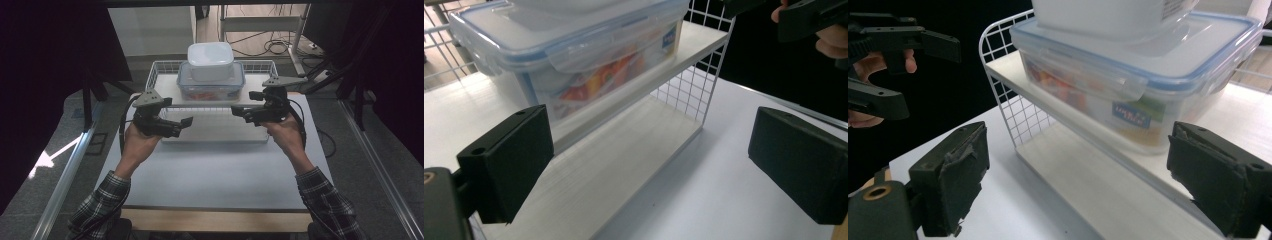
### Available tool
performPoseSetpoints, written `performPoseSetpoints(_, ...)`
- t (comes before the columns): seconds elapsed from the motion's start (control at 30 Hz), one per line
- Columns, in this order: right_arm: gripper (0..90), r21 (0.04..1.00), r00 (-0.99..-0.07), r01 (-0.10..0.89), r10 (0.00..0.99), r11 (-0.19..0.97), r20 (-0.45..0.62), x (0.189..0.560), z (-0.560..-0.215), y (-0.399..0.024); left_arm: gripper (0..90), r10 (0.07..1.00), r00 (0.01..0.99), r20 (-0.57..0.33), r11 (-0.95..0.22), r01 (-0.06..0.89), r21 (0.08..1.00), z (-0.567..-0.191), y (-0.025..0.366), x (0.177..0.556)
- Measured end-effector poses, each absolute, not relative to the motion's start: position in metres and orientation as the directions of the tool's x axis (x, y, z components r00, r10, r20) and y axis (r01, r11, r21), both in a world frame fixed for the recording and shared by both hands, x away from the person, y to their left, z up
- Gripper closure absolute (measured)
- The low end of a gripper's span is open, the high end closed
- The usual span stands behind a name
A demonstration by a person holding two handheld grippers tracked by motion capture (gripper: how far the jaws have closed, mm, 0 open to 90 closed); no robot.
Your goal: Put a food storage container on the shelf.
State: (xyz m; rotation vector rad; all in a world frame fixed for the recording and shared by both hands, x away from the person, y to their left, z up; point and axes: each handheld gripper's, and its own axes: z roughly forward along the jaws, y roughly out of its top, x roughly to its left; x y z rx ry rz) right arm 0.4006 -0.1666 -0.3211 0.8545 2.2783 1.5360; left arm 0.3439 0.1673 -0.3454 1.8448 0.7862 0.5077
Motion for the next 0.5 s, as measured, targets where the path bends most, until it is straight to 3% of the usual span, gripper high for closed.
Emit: performPoseSetpoints(0.5,6.9,0.899,-0.809,0.318,0.580,0.299,0.093,0.386,-0.347,-0.167,4.6,0.706,0.708,-0.020,-0.275,0.300,0.913,-0.374,0.166,0.334)
